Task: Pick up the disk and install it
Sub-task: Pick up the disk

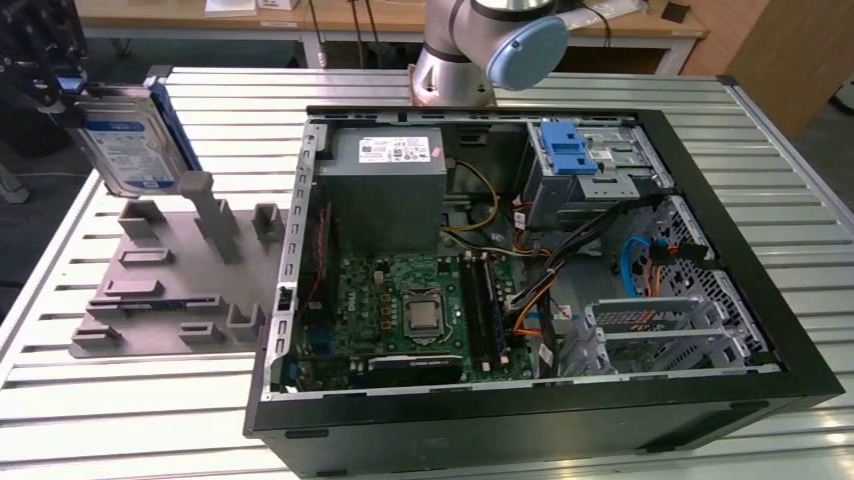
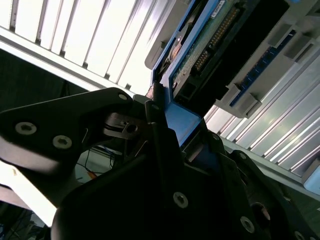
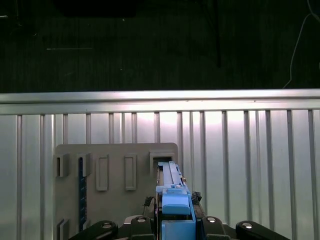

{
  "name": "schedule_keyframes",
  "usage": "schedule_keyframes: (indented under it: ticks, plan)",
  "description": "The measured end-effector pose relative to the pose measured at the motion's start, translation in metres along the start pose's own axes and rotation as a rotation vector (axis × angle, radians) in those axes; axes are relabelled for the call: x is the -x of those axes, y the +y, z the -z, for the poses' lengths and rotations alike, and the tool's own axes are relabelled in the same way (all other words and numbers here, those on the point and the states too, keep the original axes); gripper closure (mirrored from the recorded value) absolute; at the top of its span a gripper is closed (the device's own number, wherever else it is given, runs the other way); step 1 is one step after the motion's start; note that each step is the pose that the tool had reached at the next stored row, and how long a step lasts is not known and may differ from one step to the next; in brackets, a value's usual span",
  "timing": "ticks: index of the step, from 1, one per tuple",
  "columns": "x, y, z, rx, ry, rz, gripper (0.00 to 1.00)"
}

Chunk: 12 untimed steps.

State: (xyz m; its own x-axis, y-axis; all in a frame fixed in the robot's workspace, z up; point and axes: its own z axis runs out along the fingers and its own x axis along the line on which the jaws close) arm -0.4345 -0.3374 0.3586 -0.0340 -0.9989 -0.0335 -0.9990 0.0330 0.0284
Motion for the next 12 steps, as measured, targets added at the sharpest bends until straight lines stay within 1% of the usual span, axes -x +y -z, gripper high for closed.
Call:
schedule_keyframes:
  ticks: [12]
  plan:
    - [0.0002,0.0002,0.0065,0.0003,-0.0044,0.0,0.64]
